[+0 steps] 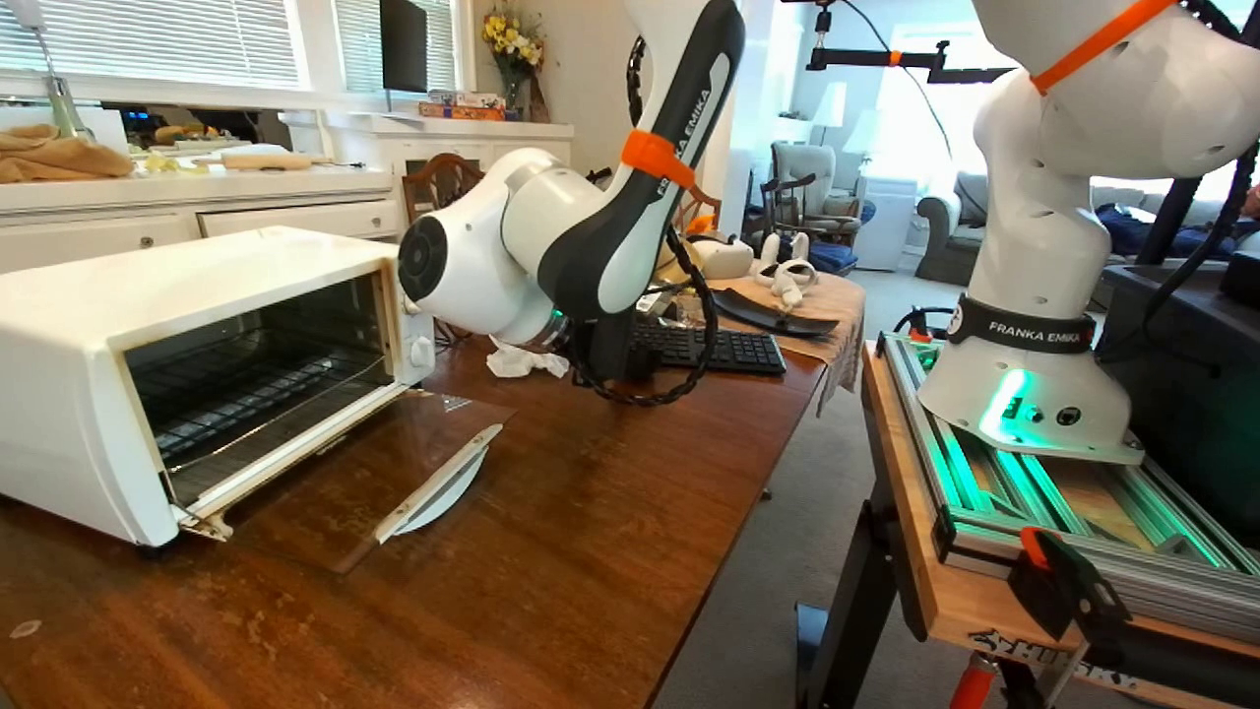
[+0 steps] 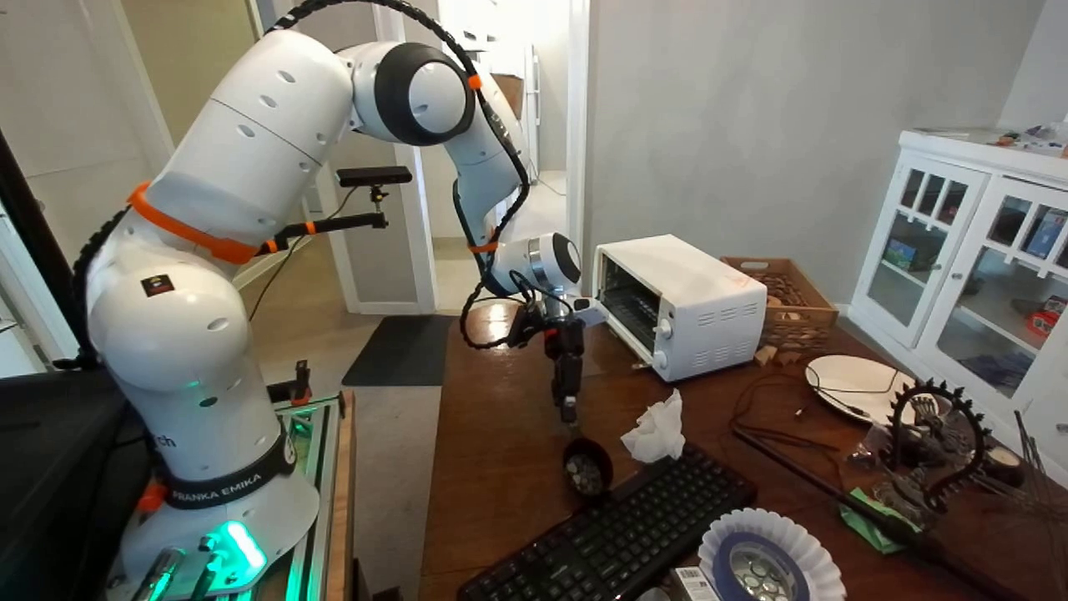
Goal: Put the black pot inside the oven
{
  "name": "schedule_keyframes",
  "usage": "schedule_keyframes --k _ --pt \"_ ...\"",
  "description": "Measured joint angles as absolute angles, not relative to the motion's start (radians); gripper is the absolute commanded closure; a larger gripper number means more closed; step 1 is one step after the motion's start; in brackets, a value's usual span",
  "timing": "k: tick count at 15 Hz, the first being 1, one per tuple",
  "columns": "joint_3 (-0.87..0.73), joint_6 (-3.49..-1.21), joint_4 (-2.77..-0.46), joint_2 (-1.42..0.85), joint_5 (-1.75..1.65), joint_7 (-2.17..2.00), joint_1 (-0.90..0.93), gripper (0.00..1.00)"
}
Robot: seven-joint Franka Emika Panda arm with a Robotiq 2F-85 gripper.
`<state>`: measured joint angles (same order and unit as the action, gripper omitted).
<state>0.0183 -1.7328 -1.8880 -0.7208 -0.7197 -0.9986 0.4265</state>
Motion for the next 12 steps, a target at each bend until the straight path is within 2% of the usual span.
schedule_keyframes --k 12 --pt "0.076 -1.625 -1.865 -0.72 -0.725 -1.053 0.472 0.97"
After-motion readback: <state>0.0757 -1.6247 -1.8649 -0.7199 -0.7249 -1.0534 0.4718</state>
